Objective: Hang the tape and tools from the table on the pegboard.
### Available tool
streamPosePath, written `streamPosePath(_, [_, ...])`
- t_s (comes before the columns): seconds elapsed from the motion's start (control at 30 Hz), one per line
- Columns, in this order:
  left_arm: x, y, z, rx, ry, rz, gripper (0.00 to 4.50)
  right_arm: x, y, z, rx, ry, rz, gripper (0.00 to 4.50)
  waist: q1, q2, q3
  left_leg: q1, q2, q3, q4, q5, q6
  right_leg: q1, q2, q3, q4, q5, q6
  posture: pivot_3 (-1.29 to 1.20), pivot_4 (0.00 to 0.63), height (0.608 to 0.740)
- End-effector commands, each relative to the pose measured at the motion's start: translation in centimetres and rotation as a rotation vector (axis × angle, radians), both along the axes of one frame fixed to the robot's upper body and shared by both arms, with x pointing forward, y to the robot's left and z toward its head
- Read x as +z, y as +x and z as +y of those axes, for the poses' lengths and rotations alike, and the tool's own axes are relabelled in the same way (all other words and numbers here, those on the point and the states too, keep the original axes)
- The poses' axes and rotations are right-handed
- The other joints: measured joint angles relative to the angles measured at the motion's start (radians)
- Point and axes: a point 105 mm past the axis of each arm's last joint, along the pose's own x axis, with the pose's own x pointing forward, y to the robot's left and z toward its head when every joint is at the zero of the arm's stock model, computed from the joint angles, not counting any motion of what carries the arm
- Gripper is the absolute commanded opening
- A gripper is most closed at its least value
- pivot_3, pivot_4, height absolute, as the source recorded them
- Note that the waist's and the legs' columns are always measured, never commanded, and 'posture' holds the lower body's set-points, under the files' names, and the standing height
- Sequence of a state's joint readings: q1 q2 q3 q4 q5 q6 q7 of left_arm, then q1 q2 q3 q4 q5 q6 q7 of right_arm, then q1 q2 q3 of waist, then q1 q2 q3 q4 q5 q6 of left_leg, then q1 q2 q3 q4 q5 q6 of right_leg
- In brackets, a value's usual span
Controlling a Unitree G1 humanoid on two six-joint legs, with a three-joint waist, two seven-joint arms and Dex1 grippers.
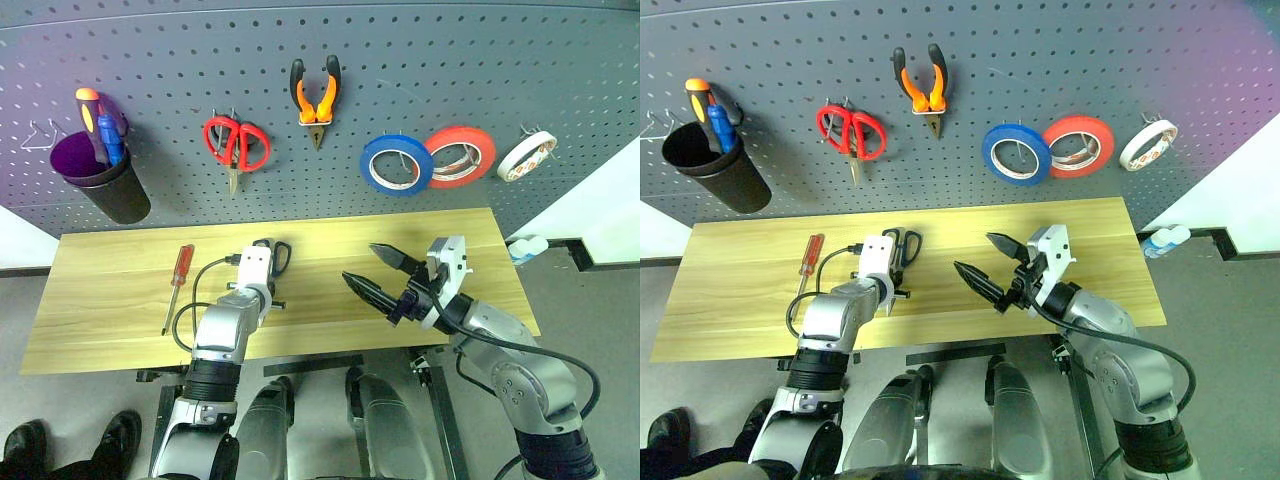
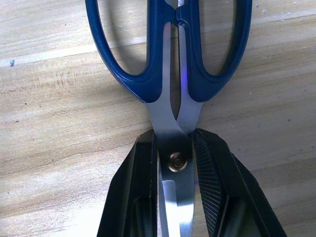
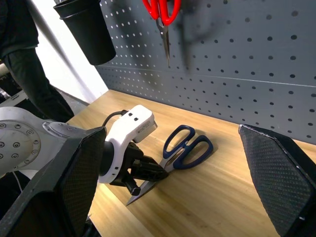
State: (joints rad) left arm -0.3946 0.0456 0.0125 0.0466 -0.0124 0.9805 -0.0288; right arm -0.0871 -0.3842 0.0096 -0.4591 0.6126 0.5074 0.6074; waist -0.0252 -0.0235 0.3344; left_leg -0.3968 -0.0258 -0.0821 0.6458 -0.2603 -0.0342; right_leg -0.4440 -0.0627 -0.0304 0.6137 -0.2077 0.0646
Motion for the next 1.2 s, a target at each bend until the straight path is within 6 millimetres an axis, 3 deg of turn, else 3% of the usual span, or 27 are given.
streamPosePath(0.03, [0.2, -0.4, -0.3, -0.022, -0.018, -0.045, 0.76, 0.6, -0.2, -0.1, 0.004, 0.02, -0.037, 4.5, 0.001, 0.0, 0.0, 0.0, 0.0, 0.0, 0.0, 0.0, 0.0, 0.0, 0.0, 0.0, 0.0, 0.0, 0.0, -0.1, 0.343, 0.74])
streamPosePath(0.2, [1.4, -0.5, -1.0, -0.057, -0.116, -0.141, 0.76, 0.2, 0.0, -0.4, 0.0, 0.018, -0.028, 4.5, 0.004, 0.0, 0.0, -0.004, 0.0, -0.001, 0.0, 0.0, 0.0, -0.004, -0.001, 0.0, 0.0, 0.0, 0.0, -0.1, 0.342, 0.74])
streamPosePath(0.27, [2.7, -0.3, -1.1, -0.085, -0.124, -0.229, 0.76, -0.1, -0.2, -0.6, 0.009, 0.015, -0.018, 4.5, 0.005, 0.0, 0.0, -0.01, 0.0, -0.001, 0.001, 0.0, 0.0, -0.01, 0.0, 0.0, 0.001, 0.001, 0.0, -0.1, 0.342, 0.74])
streamPosePath(0.33, [3.1, -0.4, -0.6, -0.122, -0.057, -0.272, 0.76, -0.4, -0.2, -1.2, 0.013, 0.001, -0.017, 4.5, 0.006, 0.0, 0.0, -0.014, 0.0, 0.0, 0.002, 0.001, -0.001, -0.015, 0.0, 0.0, 0.002, 0.001, 0.0, -0.09, 0.34, 0.74])
streamPosePath(0.5, [3.4, -0.8, 0.3, -0.106, -0.097, -0.313, 0.76, -0.4, -0.2, -2.1, 0.031, 0.006, -0.032, 4.5, 0.004, 0.0, 0.0, -0.014, 0.0, 0.001, 0.002, 0.0, 0.0, -0.015, -0.001, 0.001, 0.001, 0.003, -0.002, -0.09, 0.338, 0.74])
streamPosePath(0.63, [3.6, -1.4, -0.1, -0.156, -0.085, -0.347, 0.76, -0.6, 0.0, -2.3, 0.022, -0.019, -0.051, 4.5, 0.006, 0.0, 0.0, -0.013, 0.0, 0.001, 0.002, 0.0, 0.0, -0.015, 0.0, 0.001, 0.002, 0.002, 0.0, -0.09, 0.336, 0.74])
streamPosePath(0.9, [5.7, -2.9, 0.5, -0.238, -0.009, -0.564, 0.76, -0.8, -0.7, -3.0, 0.09, -0.068, -0.077, 4.5, 0.008, 0.0, 0.0, -0.013, 0.0, 0.0, 0.002, 0.0, 0.0, -0.015, -0.001, 0.001, 0.002, 0.002, -0.001, -0.09, 0.332, 0.74])
streamPosePath(1.2, [7.4, -4.9, 1.9, -0.25, -0.021, -0.715, 0.76, -0.9, -1.2, -4.3, 0.128, -0.148, -0.132, 4.5, 0.006, 0.0, 0.0, -0.013, 0.0, 0.001, 0.002, 0.0, 0.0, -0.015, -0.001, 0.001, 0.001, 0.002, -0.001, -0.1, 0.314, 0.74])
